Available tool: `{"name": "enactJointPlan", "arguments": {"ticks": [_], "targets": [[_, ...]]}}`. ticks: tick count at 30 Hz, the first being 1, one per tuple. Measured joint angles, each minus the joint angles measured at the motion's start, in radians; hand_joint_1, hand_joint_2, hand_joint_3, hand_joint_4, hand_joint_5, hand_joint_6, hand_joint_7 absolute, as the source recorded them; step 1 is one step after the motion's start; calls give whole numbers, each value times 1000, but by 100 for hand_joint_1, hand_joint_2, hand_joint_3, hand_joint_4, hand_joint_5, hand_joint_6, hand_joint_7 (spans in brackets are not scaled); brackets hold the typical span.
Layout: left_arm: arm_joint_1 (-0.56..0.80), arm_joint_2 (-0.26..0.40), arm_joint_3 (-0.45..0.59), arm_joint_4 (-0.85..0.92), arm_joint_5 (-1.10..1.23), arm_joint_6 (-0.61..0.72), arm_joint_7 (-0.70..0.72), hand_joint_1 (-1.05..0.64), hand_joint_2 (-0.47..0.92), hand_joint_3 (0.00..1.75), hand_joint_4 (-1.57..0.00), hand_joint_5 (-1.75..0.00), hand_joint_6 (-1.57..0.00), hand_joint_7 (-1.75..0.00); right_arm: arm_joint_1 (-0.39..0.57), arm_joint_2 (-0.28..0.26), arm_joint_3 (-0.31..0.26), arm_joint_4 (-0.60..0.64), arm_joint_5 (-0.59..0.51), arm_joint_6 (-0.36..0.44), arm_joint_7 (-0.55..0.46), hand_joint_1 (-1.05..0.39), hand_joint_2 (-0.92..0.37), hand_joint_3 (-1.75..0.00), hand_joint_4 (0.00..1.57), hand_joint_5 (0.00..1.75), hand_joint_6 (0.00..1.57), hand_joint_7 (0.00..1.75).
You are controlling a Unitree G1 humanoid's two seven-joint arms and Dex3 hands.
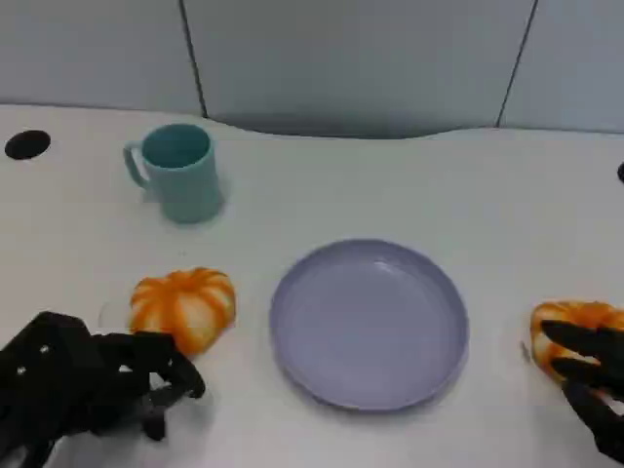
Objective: Grasp the bread from the table and place it into the plate.
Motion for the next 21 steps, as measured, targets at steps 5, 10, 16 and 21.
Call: {"name": "enactJointPlan", "arguments": {"ticks": [5, 10, 16, 21], "targets": [[-1, -1, -4, 11, -2, -19, 11, -65, 92, 41, -59, -155, -66, -113, 14, 0, -3, -10, -3, 5, -12, -43, -92, -40, 96, 1, 82, 0], [-1, 0, -8, 20, -2, -41, 10, -66, 92, 42, -61, -156, -66, -116, 14, -2, -3, -16, -3, 9, -12, -42, -92, -41, 95, 1, 82, 0], [-6, 3, -12, 20, -2, -34, 9, -66, 92, 41, -61, -158, -67, -114, 15, -5, -1, -17, -37, 9, -25, -42, -92, -41, 94, 1, 83, 0], [-15, 3, -12, 21, -3, -19, 4, -67, 92, 41, -60, -158, -67, -113, 14, -5, -1, -17, -31, 9, -23, -42, -92, -41, 94, 1, 83, 0]]}}
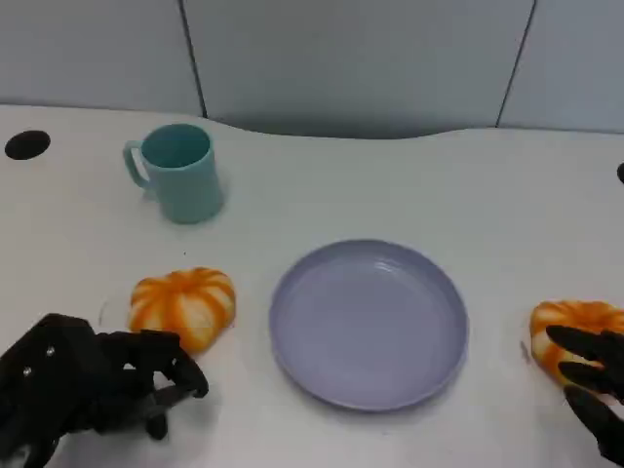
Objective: Grasp the bread from the table and place it into the plate.
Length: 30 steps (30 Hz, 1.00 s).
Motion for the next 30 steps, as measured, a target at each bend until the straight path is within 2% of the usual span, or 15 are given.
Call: {"name": "enactJointPlan", "arguments": {"ticks": [6, 8, 11, 13, 17, 18, 20, 22, 23, 24, 26, 30], "targets": [[-7, 0, 0, 11, 0, -5, 0, -67, 92, 40, -60, -157, -68, -112, 7, 3, 0, -27, 2, 27, 0, -43, -92, -40, 94, 1, 83, 0], [-3, 0, 3, 12, -2, -22, 0, -64, 92, 42, -60, -151, -66, -111, 11, 8, 2, -37, 10, 30, 0, -42, -92, -40, 95, 1, 83, 0], [18, -4, 23, 28, -15, -164, 5, -62, 92, 41, -63, -144, -66, -108, 15, 9, 4, -36, 12, 26, 0, -42, -92, -39, 95, 1, 83, 0], [31, -15, 39, 40, -12, -270, 35, -62, 92, 46, -61, -156, -61, -115, 16, 10, 5, -33, 12, 18, -1, -43, -92, -39, 96, 2, 83, 1], [43, -26, 60, 42, 93, -514, 199, -60, 92, 54, -55, -167, -52, -129, 12, 15, 12, -33, 9, 13, -5, -43, -92, -40, 96, 2, 84, 1], [43, -22, 63, 43, 125, -561, 235, -65, 92, 51, -50, -159, -46, -126, 11, 15, 13, -32, 8, 13, -5, -43, -92, -40, 97, 2, 84, 1], [44, 5, 64, 25, 261, -604, 325, -75, 92, 46, -42, -128, -41, -86, 8, 15, 16, -29, -1, 12, -8, -43, -92, -41, 97, 3, 84, 1], [45, 52, 65, -41, 442, -598, 419, -77, 92, 42, -39, -109, -43, -59, 6, 15, 18, -26, -9, 12, -10, -43, -92, -41, 97, 2, 84, 1], [48, 78, 65, -91, 532, -585, 466, -77, 92, 35, -35, -88, -42, -35, 6, 15, 19, -25, -10, 12, -12, -43, -92, -41, 96, 2, 84, 1], [50, 101, 67, -138, 592, -572, 498, -78, 92, 33, -30, -78, -40, -24, 6, 15, 19, -26, -10, 12, -14, -43, -92, -41, 96, 2, 84, 1], [49, 125, 70, -210, 637, -541, 522, -80, 92, 30, -21, -67, -33, -11, 3, 15, 19, -25, -10, 12, -17, -42, -92, -41, 96, 2, 84, 0], [48, 130, 57, -287, 645, -462, 494, -82, 92, 25, -5, -54, -23, -2, 2, 15, 24, -26, -9, 12, -19, -42, -92, -41, 96, 2, 84, 0]]}}
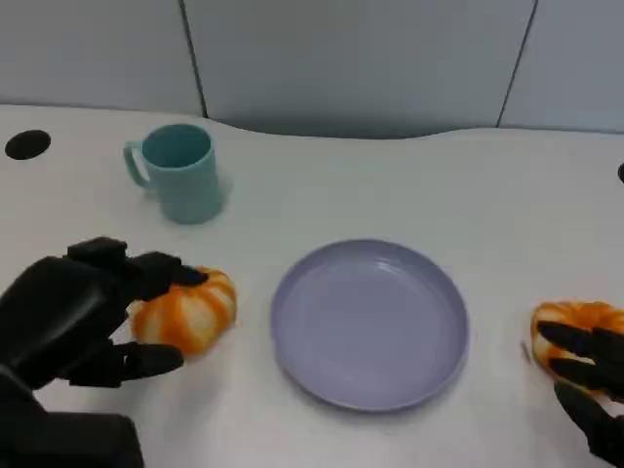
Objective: Grasp the bread from the table and place it into the plate.
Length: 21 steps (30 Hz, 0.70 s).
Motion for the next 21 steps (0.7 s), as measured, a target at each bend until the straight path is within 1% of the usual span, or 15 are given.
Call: {"name": "enactJointPlan", "arguments": {"ticks": [1, 2, 3, 5, 7, 12, 14, 15, 17, 21], "targets": [[0, 0, -6, -14, -2, 24, -20, -82, 92, 23, -2, -41, -17, -2, 0, 1, 1, -1, 1, 0, 0, -43, -92, -41, 96, 2, 84, 0], [-1, 1, -13, -30, -2, 52, -43, -83, 92, 22, -1, -33, -14, -1, 1, 2, 2, -2, 2, 0, 0, -43, -92, -41, 96, 2, 84, 0], [-3, 1, -21, -43, -2, 79, -65, -83, 92, 22, 0, -29, -13, -1, 3, 3, 4, -4, 2, 0, 0, -43, -92, -41, 96, 2, 84, 0], [-12, 2, -37, -63, 4, 130, -100, -86, 92, 22, 0, -9, -5, -1, 5, 5, 9, -6, 3, 0, 0, -43, -92, -41, 97, 2, 84, 0], [-33, 2, -63, -72, 18, 180, -131, -89, 92, 22, 0, -3, -3, -1, 7, 5, 14, -7, 2, 0, 0, -43, -92, -41, 97, 2, 84, 0], [-95, 2, -126, -63, 55, 277, -189, -92, 92, 21, 0, 0, -3, -1, 14, 6, 16, -13, 3, 0, -1, -43, -92, -41, 97, 3, 84, 0], [-122, 1, -151, -40, 66, 303, -197, -92, 92, 17, 0, 0, -4, -1, 16, 7, 15, -15, 4, 0, -1, -43, -92, -41, 97, 3, 84, 0], [-142, 0, -170, -23, 72, 321, -210, -92, 92, 16, 0, 0, -4, -1, 17, 7, 16, -17, 3, 0, -2, -43, -92, -41, 97, 3, 84, 0], [-173, -3, -195, 10, 87, 351, -224, -89, 92, 9, 0, 0, -5, -1, 21, 7, 16, -23, 1, 0, -3, -42, -92, -41, 97, 3, 84, 0], [-268, -23, -263, 141, 116, 397, -230, -90, 91, 5, 0, 0, -1, 0, 27, 9, 17, -34, -5, -2, -14, -42, -92, -41, 97, 3, 84, 0]]}}
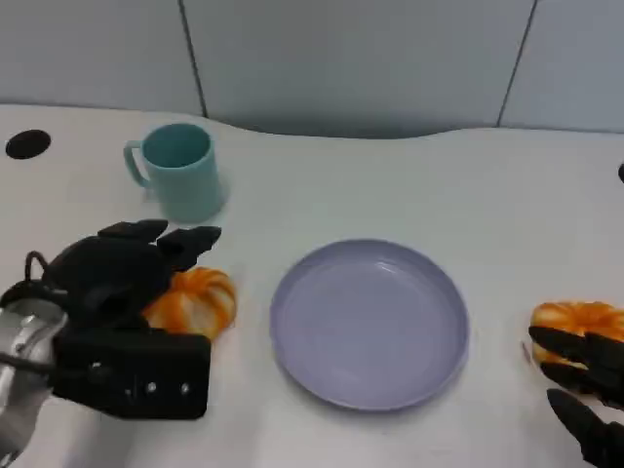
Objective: Grasp the bread from the table and place it into the plate.
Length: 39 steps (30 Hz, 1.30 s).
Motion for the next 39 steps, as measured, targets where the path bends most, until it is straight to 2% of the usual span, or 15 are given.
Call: {"name": "enactJointPlan", "arguments": {"ticks": [7, 13, 21, 23, 24, 29, 31, 32, 37, 39], "targets": [[-152, -46, -107, 238, 32, 59, -13, -90, 92, 3, 0, 0, -1, -1, 9, 8, -1, -7, 6, 0, -11, -43, -92, -40, 96, 2, 83, 0], [-238, -83, -177, 438, 49, 54, 32, -72, 85, 0, 0, 0, -1, 0, 13, 12, -2, -14, 5, 1, -16, -43, -92, -40, 95, 2, 83, 0], [-360, -153, -222, 731, 33, 16, 80, -62, 82, 0, 0, 0, -4, -2, 22, 16, -3, -32, -2, 6, -30, -42, -92, -40, 91, 0, 81, 0], [-393, -172, -233, 801, 25, 8, 103, -65, 82, 1, 0, 0, -4, -2, 26, 18, -3, -43, -2, 7, -30, -42, -92, -40, 91, 0, 81, 0], [-405, -178, -237, 827, 24, 2, 115, -69, 87, 3, 0, 0, -6, -3, 27, 19, -3, -49, -2, 11, -30, -42, -92, -40, 92, 0, 81, 0], [-431, -192, -252, 931, 11, -63, 216, -76, 92, 10, 0, 0, -8, -4, 33, 22, -3, -54, 3, 16, -30, -41, -92, -39, 93, 1, 82, 0], [-435, -197, -254, 959, 5, -74, 241, -71, 92, 18, 0, 0, -10, -4, 34, 22, -4, -54, 3, 16, -30, -41, -92, -39, 93, 1, 82, 0], [-437, -201, -255, 970, 4, -80, 253, -67, 92, 28, 0, 0, -11, -5, 34, 22, -4, -54, 3, 16, -30, -41, -92, -39, 93, 1, 82, 0], [-453, -225, -263, 1010, 3, -92, 292, -64, 92, 27, 0, 0, -11, -4, 37, 22, -6, -54, 5, 9, -31, -39, -92, -39, 94, 2, 82, 0], [-460, -229, -266, 1019, 1, -96, 292, -57, 92, 20, -3, -2, -14, -5, 37, 22, -7, -54, 7, 1, -31, -40, -92, -38, 95, 2, 83, 1]]}}
